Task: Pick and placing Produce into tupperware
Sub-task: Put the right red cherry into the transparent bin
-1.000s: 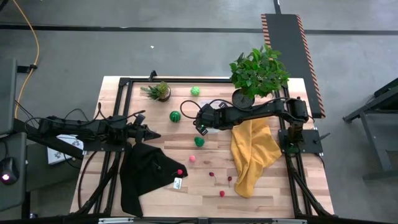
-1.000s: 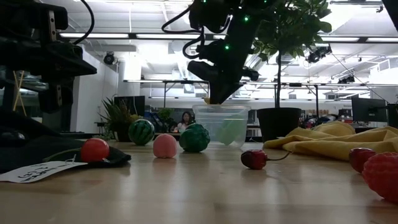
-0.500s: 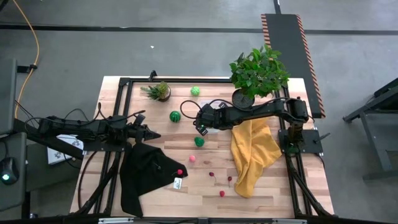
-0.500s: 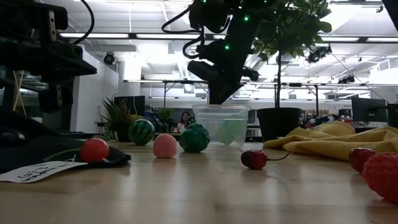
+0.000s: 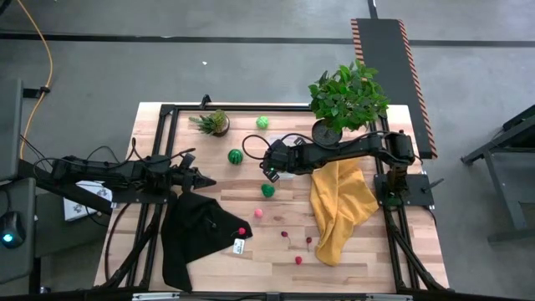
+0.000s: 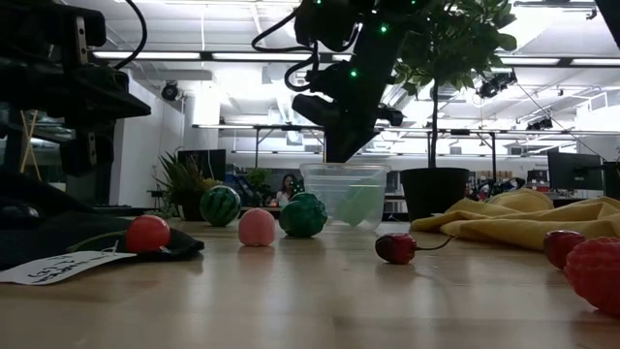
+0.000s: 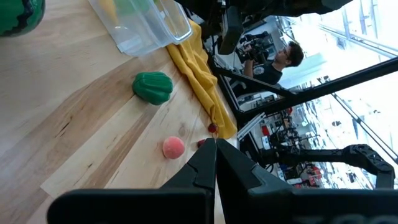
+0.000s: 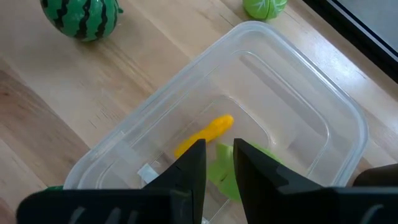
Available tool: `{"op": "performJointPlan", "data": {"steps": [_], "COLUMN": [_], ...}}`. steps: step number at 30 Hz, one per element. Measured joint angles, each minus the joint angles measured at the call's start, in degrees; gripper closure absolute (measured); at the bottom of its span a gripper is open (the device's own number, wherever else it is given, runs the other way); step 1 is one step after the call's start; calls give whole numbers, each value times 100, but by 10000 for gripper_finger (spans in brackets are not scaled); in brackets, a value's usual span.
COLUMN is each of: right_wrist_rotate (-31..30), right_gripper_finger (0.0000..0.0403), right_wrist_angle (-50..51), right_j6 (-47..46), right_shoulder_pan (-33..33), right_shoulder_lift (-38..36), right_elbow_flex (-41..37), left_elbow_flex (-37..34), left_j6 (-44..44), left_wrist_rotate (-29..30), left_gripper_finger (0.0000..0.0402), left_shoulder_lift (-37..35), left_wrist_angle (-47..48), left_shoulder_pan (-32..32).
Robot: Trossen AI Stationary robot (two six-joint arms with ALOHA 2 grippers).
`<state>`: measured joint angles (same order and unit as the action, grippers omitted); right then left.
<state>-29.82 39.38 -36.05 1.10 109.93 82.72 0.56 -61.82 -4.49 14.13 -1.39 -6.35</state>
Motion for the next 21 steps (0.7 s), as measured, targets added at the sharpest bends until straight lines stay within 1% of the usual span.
{"op": "performJointPlan", "data": {"steps": [10,21], "right_wrist_rotate": [-76,-144], "right_gripper_finger": [329,329], "right_wrist_angle": [-75,140], "right_j6": [-14,-331], "right_shoulder_pan": [-128,-285], "right_shoulder_lift": [-62,-270], "right_elbow_flex": [11,11], "left_elbow_flex": [1,1], "left_j6": [1,2], "left_wrist_rotate": [0,0], "left_gripper_finger": [401,401], "left_shoulder_lift": [-2,0], "left_wrist_angle": [1,1], "left_shoulder_pan": [0,-2]}}
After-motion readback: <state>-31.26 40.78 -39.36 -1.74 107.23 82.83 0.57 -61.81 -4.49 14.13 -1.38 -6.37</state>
